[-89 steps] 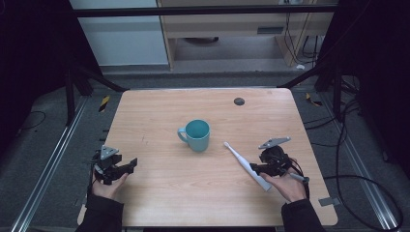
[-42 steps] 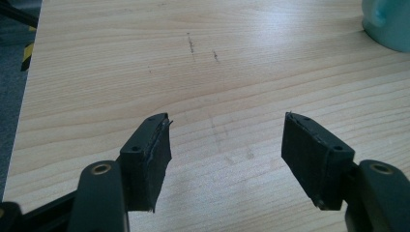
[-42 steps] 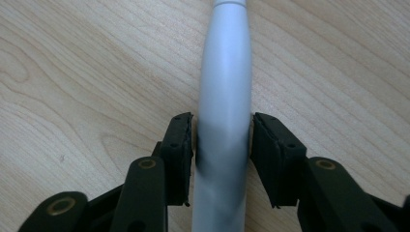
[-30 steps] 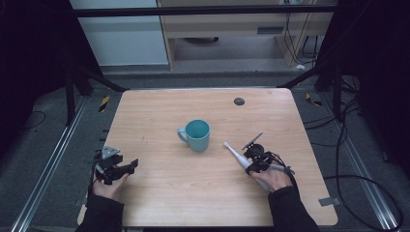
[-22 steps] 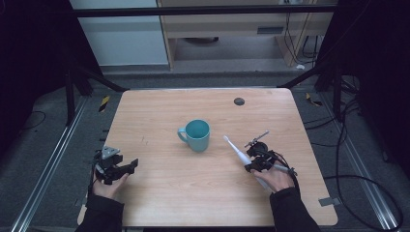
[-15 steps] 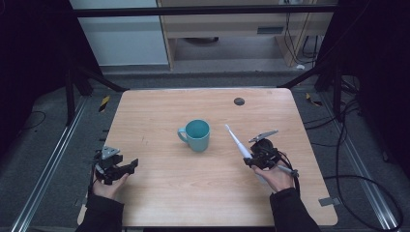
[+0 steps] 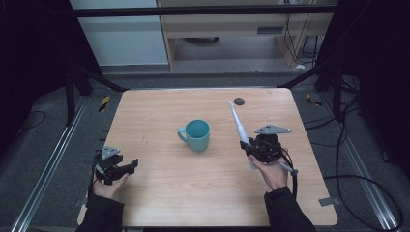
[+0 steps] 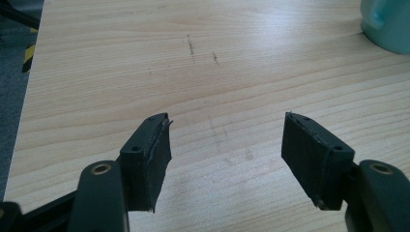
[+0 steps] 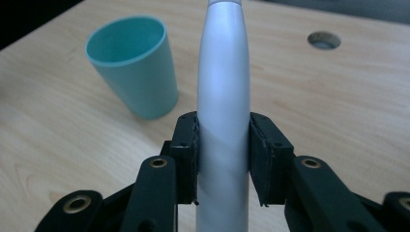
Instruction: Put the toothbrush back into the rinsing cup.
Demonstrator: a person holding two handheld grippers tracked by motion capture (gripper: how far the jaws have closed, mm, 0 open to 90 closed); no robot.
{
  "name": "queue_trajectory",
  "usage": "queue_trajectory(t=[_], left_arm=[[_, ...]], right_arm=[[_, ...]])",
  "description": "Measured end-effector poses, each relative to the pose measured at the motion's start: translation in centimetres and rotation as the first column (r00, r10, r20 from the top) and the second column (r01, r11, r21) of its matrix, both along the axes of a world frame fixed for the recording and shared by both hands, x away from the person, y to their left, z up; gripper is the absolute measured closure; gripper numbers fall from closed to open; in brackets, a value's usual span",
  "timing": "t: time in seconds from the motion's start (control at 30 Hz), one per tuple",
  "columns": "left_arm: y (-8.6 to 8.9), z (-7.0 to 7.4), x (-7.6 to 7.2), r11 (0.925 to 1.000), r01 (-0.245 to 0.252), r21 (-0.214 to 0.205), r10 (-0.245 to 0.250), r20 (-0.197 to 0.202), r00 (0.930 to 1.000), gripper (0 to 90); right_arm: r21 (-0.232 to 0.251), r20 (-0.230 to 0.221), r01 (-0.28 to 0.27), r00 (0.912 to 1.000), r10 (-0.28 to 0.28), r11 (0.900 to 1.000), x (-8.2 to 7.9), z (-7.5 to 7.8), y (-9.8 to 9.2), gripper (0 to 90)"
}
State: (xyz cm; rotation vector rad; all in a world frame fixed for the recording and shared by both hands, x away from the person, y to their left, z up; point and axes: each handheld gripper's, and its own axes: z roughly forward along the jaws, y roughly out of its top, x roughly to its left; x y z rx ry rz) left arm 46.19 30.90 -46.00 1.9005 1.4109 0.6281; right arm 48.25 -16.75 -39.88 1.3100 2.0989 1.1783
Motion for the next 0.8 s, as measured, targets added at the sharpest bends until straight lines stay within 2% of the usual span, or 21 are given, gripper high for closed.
queue_trajectory(t=[0.13,0.27,0.47,0.67,0.8], left_arm=[[0.0,0.0,0.0,1.0000,-0.001,-0.002,0.001,0.000,1.0000,34.0],[0.0,0.0,0.0,1.0000,0.000,-0.003,0.000,0.000,1.0000,33.9],[0.0,0.0,0.0,1.0000,-0.001,-0.005,0.001,0.000,1.0000,34.0],[0.1,0.0,0.0,1.0000,-0.002,-0.005,0.002,0.001,1.0000,33.9],[0.1,0.0,0.0,1.0000,-0.002,-0.007,0.002,0.001,1.0000,34.0]], right_arm=[[0.026,0.055,0.034,0.9978,-0.035,0.9991,0.4,0.5,0.7,66.3],[0.063,0.086,0.064,0.9939,-0.070,0.9960,0.8,1.1,1.4,66.3],[0.101,0.120,0.079,0.9886,-0.091,0.9918,1.5,1.6,2.9,66.3],[0.144,0.173,0.102,0.9768,-0.126,0.9843,2.0,1.9,4.5,66.3],[0.166,0.189,0.109,0.9720,-0.140,0.9801,2.6,2.0,5.4,66.3]])
